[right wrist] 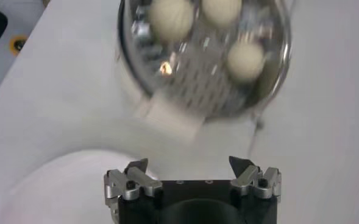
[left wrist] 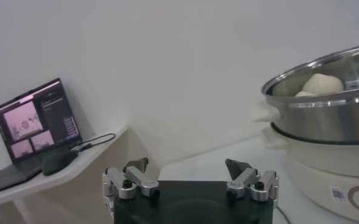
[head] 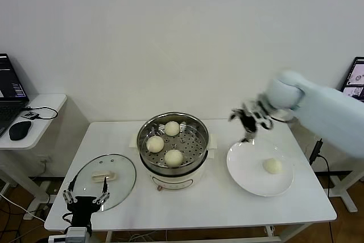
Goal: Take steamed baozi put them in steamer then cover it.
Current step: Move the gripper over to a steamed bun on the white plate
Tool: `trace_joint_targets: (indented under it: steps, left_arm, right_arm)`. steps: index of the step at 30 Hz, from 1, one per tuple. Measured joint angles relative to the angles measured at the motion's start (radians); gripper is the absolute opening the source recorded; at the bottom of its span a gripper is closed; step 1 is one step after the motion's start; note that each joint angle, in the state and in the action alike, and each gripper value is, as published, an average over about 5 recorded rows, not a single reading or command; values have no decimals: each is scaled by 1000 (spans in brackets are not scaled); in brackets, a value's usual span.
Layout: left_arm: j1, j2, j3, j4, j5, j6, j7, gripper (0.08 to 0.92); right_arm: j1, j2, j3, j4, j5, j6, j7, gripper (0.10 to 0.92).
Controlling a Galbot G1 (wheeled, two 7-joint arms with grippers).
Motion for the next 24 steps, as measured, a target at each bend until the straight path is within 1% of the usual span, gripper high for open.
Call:
trace_joint_targets:
  steps: [5, 11, 17, 24]
  left_arm:
    - [9, -3, 8, 1, 7, -1, -1, 823]
    - [23, -9, 9, 0, 11, -3, -3, 823]
    - [34, -15, 7, -10, 16, -3, -3, 823]
    - [43, -18, -2, -13, 18, -3, -4, 823]
  right_arm:
    - [-150, -68, 115, -16, -67, 5, 9, 823]
    - [-312, -98, 236, -50, -146, 9, 24, 822]
    - [-415, -91, 314, -94, -211, 17, 40, 823]
    - [-470, -46, 359, -165, -264, 32, 57, 823]
